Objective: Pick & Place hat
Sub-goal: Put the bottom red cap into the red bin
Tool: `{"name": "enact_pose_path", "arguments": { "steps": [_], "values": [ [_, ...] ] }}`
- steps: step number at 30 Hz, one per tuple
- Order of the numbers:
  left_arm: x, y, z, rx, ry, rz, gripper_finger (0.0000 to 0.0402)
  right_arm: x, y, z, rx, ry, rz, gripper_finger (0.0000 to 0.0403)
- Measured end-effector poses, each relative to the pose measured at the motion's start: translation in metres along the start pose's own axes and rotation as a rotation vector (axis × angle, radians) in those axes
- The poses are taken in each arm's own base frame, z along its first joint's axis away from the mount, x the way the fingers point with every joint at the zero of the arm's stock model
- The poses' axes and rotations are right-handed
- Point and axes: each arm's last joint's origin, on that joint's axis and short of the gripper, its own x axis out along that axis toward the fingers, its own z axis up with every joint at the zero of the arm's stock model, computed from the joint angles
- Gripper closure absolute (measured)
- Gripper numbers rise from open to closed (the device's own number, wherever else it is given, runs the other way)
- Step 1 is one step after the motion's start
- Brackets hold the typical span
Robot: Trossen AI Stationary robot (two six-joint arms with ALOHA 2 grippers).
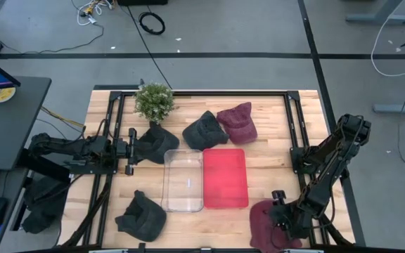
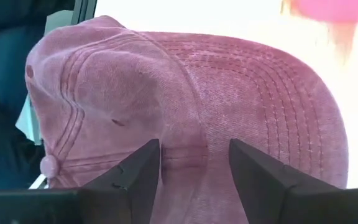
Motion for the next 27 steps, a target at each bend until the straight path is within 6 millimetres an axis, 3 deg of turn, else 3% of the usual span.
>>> {"name": "enact_pose_path", "arguments": {
  "steps": [14, 18, 23, 27],
  "values": [
    [0.0000, 0.0000, 0.0000, 0.000, 0.000, 0.000, 0.0241, 0.0000, -0.0031, -0.0004, -0.045, -0.014, -0.048, 0.0218],
    [0.0000, 0.0000, 0.0001, 0.000, -0.001, 0.000, 0.0241, 0.0000, -0.0041, -0.0015, -0.045, 0.001, -0.054, 0.0266],
    [0.0000, 0.0000, 0.0000, 0.000, 0.000, 0.000, 0.0241, -0.0002, -0.0025, -0.0037, -0.039, 0.077, 0.005, 0.0378],
    [0.0000, 0.0000, 0.0000, 0.000, 0.000, 0.000, 0.0241, -0.0010, -0.0031, -0.0045, -0.022, 0.095, 0.009, 0.0387]
  ]
}}
